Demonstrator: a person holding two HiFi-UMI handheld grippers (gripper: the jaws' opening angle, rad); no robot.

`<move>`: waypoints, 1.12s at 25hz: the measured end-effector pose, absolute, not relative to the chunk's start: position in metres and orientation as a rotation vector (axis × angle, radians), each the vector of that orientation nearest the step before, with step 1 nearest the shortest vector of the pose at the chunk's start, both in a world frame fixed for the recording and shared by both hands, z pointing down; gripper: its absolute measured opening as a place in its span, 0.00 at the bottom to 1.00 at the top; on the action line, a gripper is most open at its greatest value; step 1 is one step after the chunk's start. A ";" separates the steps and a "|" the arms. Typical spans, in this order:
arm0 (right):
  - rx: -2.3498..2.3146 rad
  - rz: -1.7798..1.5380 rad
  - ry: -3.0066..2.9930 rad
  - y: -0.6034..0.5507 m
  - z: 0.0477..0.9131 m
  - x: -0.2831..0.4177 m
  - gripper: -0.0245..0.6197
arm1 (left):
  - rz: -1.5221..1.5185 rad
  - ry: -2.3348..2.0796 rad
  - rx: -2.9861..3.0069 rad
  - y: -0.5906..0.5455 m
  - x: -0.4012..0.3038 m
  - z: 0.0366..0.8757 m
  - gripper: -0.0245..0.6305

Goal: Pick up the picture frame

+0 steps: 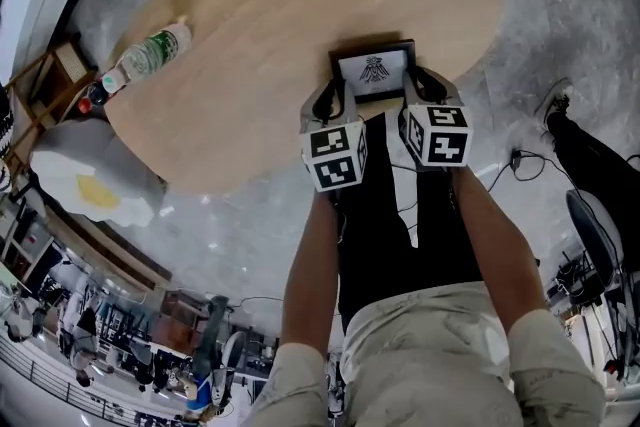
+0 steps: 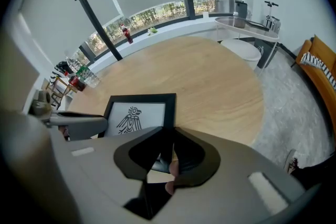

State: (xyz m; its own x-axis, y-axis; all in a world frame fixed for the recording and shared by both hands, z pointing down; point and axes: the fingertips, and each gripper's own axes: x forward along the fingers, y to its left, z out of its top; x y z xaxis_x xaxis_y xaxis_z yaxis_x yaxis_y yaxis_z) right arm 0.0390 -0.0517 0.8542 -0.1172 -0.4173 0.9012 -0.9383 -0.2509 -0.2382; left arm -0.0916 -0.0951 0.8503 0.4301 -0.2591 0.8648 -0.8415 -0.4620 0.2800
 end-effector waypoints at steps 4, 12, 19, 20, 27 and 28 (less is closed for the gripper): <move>1.688 1.291 -1.564 -0.072 0.824 0.047 0.15 | 0.954 -0.983 1.986 -0.112 -0.085 0.821 0.16; 1.743 1.104 -1.728 -0.117 0.738 0.060 0.15 | 0.823 -1.118 2.059 -0.149 -0.075 0.738 0.16; 1.743 0.970 -1.884 -0.139 0.656 0.062 0.15 | 0.727 -1.260 2.115 -0.161 -0.074 0.650 0.16; 1.742 0.952 -1.906 -0.142 0.644 0.062 0.15 | 0.714 -1.282 2.122 -0.163 -0.075 0.638 0.16; 1.739 0.835 -2.052 -0.160 0.558 0.069 0.15 | 0.595 -1.430 2.179 -0.172 -0.070 0.550 0.16; 1.741 0.812 -2.067 -0.160 0.546 0.070 0.15 | 0.573 -1.442 2.187 -0.171 -0.069 0.539 0.16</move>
State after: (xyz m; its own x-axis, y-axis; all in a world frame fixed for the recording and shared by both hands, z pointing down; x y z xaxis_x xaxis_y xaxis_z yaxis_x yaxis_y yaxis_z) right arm 0.0697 -0.1602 0.5462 -0.2072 -0.7907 0.5760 -0.9714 0.0967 -0.2168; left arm -0.0687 -0.1707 0.5385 0.3651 -0.7368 0.5691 -0.9264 -0.3479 0.1440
